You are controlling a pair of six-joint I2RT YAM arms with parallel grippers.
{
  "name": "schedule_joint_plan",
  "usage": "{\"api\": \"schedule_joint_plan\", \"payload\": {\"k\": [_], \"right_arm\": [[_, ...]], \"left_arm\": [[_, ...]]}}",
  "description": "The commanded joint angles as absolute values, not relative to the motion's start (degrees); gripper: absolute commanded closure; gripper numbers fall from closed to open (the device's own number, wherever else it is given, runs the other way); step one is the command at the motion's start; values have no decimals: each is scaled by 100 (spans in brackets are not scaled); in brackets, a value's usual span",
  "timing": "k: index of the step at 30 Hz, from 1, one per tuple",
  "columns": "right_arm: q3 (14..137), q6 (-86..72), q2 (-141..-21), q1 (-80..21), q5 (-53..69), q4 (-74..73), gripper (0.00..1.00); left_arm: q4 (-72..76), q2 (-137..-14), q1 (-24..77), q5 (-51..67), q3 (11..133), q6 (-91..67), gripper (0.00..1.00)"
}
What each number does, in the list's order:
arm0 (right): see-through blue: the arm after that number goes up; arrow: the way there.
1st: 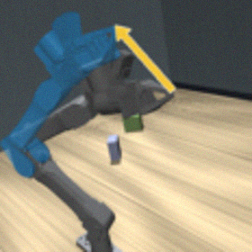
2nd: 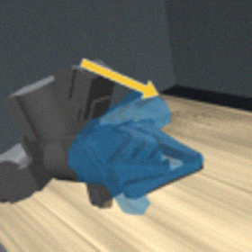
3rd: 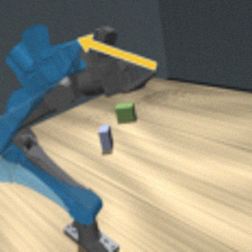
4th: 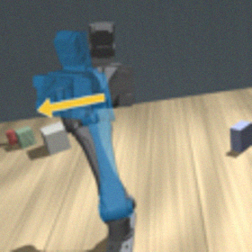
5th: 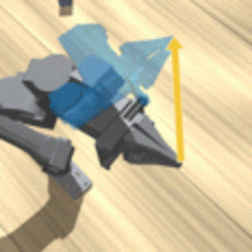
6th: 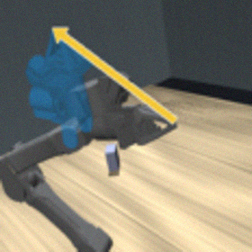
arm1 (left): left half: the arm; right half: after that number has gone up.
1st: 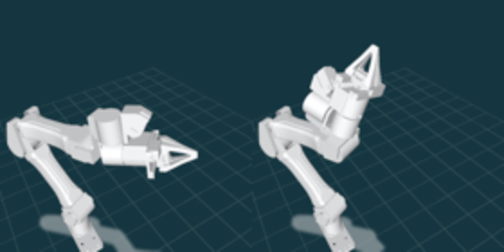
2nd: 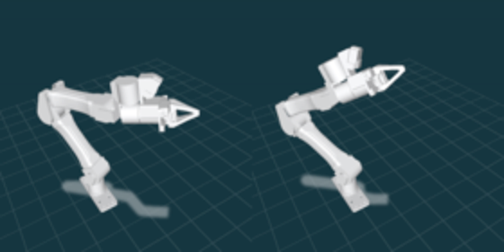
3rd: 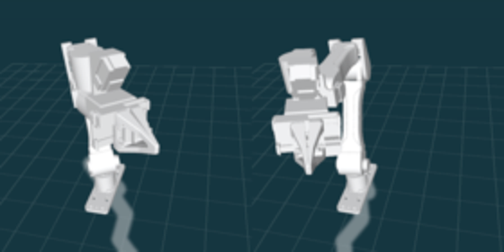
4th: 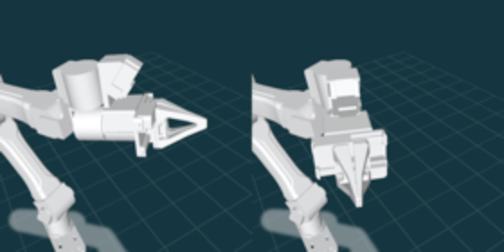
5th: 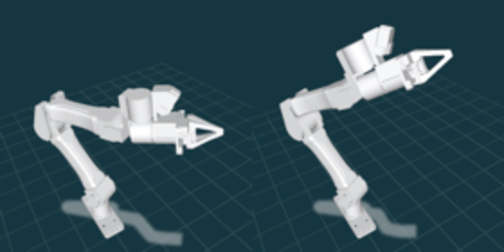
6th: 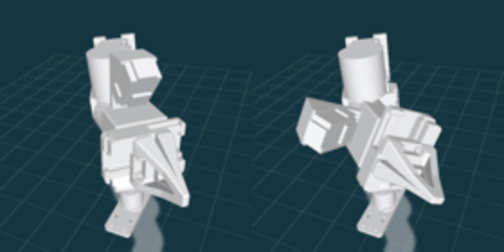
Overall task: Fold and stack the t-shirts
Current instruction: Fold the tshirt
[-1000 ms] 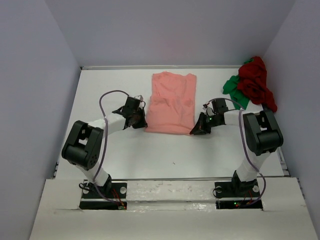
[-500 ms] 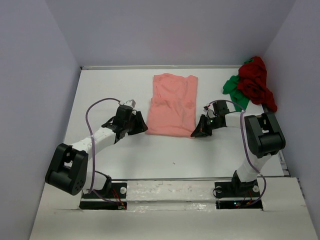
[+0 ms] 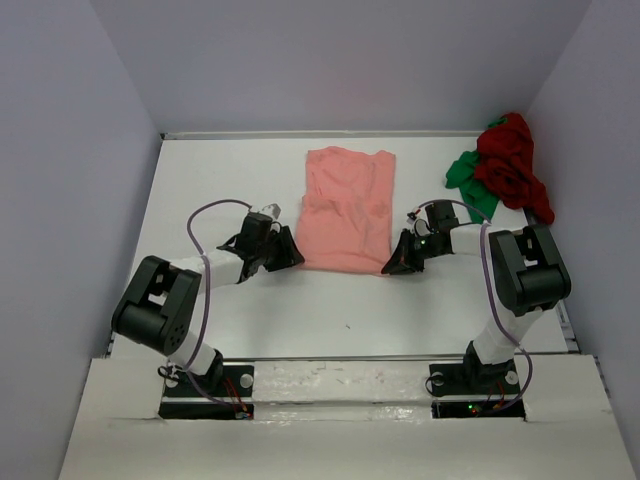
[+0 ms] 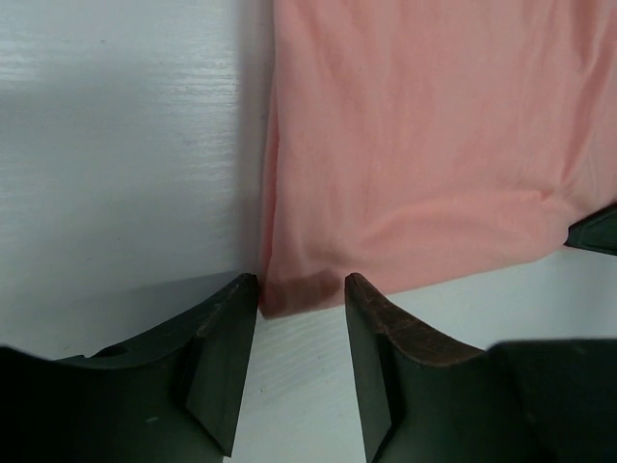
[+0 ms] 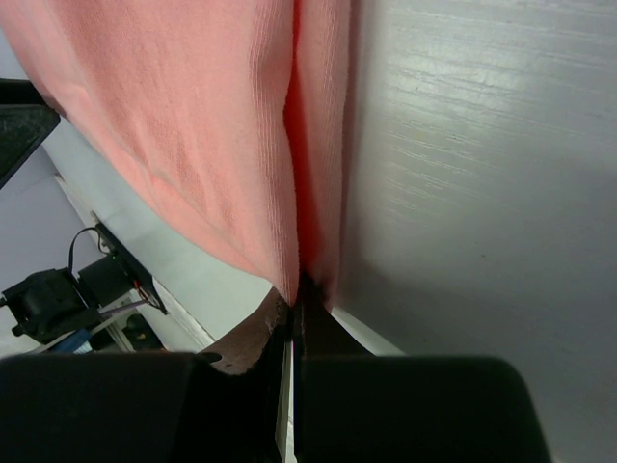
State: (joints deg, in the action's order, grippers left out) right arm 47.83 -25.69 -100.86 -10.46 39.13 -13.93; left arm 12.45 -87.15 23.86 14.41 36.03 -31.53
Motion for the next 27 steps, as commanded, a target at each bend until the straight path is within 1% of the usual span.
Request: {"api": "schedule_joint_plan", "payload": {"k": [1, 3, 4, 5, 6, 7, 13, 19, 27], "right_arm": [[4685, -2382, -10037, -1037, 3630, -1617, 100], [4684, -2391, -10028, -1037, 3621, -1635, 100], [4685, -2391, -10037, -1037, 3621, -1626, 100], [4685, -2391, -10046, -1037, 3612, -1626, 100], [4685, -2399, -10046, -1037, 3604, -1626, 100], [4685, -2399, -10055, -1037, 3604, -1626, 100], [4685, -2417, -10046, -1037, 3279, -1827, 99], [4650, -2557, -10055, -1090, 2848, -2241, 98], [4395, -2733, -9774, -1143, 2611, -2250, 97]], "left_arm": [[1336, -8956, 2382, 1494, 3595, -3111, 47], [1362, -9026, 2382, 1538, 3603, -3103, 53], [1362, -9070, 2382, 1582, 3621, -3094, 65], [1362, -9079, 2382, 1608, 3621, -3094, 73], [1362, -9088, 2382, 1634, 3630, -3085, 85], [1310, -9097, 2382, 1626, 3639, -3076, 100], [1055, -8869, 2382, 1433, 3569, -3129, 100], [879, -8430, 2382, 1529, 3253, -3217, 100], [773, -8016, 2391, 1494, 2988, -3305, 100]]}}
